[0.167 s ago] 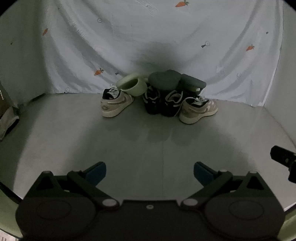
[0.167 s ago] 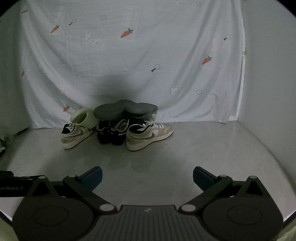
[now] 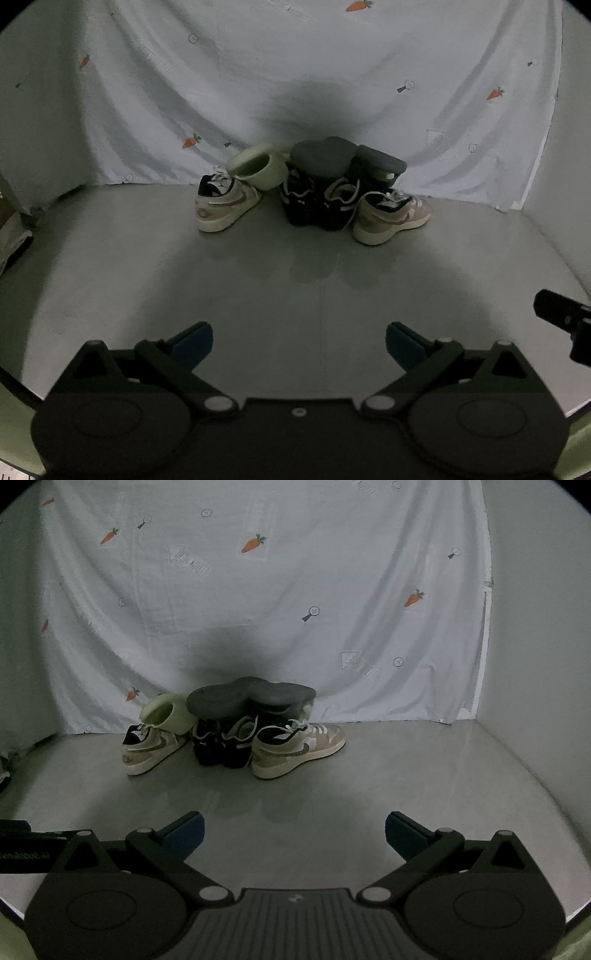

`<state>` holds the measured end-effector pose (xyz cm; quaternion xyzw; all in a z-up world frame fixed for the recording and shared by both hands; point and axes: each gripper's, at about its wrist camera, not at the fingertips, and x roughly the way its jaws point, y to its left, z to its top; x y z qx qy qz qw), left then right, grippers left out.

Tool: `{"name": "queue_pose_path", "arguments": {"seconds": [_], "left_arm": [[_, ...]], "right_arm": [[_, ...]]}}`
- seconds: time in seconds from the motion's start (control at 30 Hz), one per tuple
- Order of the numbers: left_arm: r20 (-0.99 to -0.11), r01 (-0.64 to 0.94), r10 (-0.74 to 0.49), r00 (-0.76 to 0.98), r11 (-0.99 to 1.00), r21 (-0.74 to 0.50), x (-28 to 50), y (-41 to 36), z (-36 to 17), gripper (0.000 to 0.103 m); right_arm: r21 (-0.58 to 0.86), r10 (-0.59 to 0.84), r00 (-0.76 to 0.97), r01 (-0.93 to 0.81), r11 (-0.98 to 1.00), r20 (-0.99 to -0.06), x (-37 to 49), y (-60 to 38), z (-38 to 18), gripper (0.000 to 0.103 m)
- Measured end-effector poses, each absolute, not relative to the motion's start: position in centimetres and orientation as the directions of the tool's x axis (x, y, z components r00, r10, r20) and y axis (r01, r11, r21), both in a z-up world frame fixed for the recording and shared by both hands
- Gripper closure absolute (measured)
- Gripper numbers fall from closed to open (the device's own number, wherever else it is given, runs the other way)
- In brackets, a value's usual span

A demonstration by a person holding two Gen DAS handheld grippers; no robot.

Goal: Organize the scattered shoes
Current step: 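Move both tools toward the shoe pile by the curtain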

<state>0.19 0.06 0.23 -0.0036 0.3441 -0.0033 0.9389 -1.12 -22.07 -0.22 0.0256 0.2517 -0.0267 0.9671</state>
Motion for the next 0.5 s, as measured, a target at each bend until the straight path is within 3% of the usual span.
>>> {"name": "queue_pose_path", "arguments": {"seconds": [0.5], "left_arm": [[-0.646, 0.011, -0.026, 0.763, 1.0, -0.027, 0.22, 0.0, 0.28, 0.002]], "right_arm": [[0.036, -0.037, 0.871, 0.062, 0.997, -0.491, -0.28, -22.06, -0.8, 0.0]]}}
